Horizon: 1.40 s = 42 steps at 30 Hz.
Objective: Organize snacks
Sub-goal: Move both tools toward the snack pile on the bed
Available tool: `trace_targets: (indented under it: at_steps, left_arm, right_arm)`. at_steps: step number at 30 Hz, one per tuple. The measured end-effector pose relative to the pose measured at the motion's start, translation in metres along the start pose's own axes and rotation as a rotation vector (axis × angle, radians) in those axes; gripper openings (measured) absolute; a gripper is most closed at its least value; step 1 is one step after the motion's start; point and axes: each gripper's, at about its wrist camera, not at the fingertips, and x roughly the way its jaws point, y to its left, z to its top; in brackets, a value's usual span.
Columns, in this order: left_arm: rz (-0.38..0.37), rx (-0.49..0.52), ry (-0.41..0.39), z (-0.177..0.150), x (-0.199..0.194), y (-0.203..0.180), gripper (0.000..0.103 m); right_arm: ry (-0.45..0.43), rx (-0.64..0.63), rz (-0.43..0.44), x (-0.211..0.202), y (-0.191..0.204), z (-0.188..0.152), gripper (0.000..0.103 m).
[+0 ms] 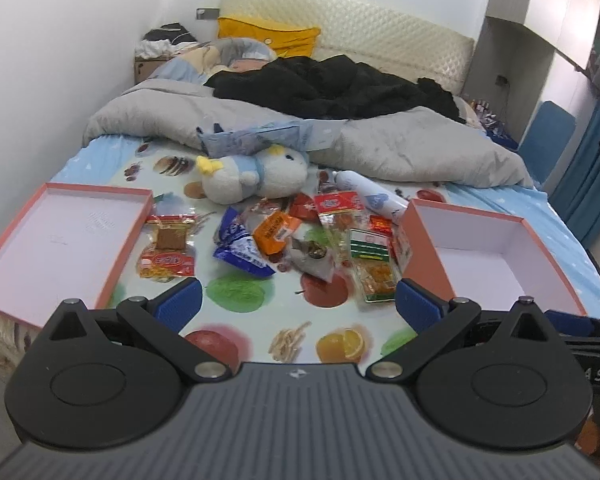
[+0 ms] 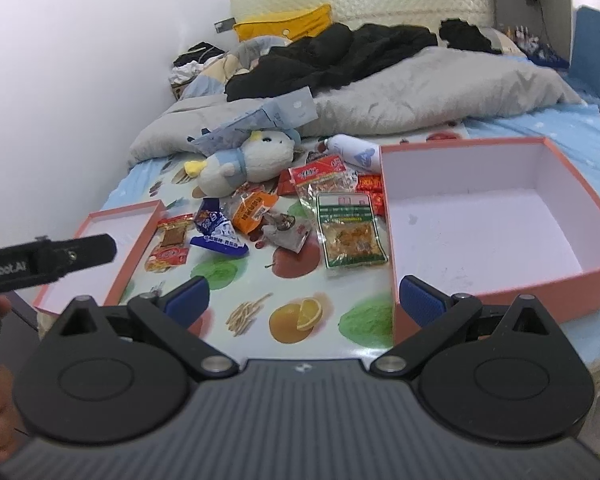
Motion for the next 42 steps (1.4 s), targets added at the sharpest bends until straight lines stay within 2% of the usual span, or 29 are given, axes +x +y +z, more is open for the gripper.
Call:
trace_targets:
  at_steps: [6, 20, 28, 32, 35, 42]
  left_arm:
    - [-0.008, -0.034, -0.019, 0.002, -0.005, 0.012, 0.103]
    - [0.003, -0.015, -0.016, -0.006, -0.009, 0.007, 0.103]
    - [0.005, -0.03, -0.018, -0.006, -0.009, 0.011, 0.103]
    - [0.0, -0.042, -0.001, -0.005, -0.003, 0.014, 0.103]
    - [0.006, -0.04, 0.011, -0.004, 0.002, 0.016, 0.103]
    - [-0.005, -0.076, 0.077, 0.005, 0.03, 0.026, 0.103]
  right_arm:
    - [-0.035, 0.001, -0.011, -0.004, 0.002, 0.005, 0.103]
    - [-0.036, -0.012, 0.007, -0.006, 0.011, -0.003, 0.103]
    - [-0.031, 0.02, 0.059, -0.003, 0.008, -0.007, 0.103]
    - [-0.008, 0.067, 0.08, 0.005, 0.004, -0.011, 0.103]
    - [-0.014, 0.044, 0.084, 0.009, 0.006, -0.013, 0.1]
    - [-0.033, 0.023, 0.042, 0.022, 0.009, -0.013, 0.1]
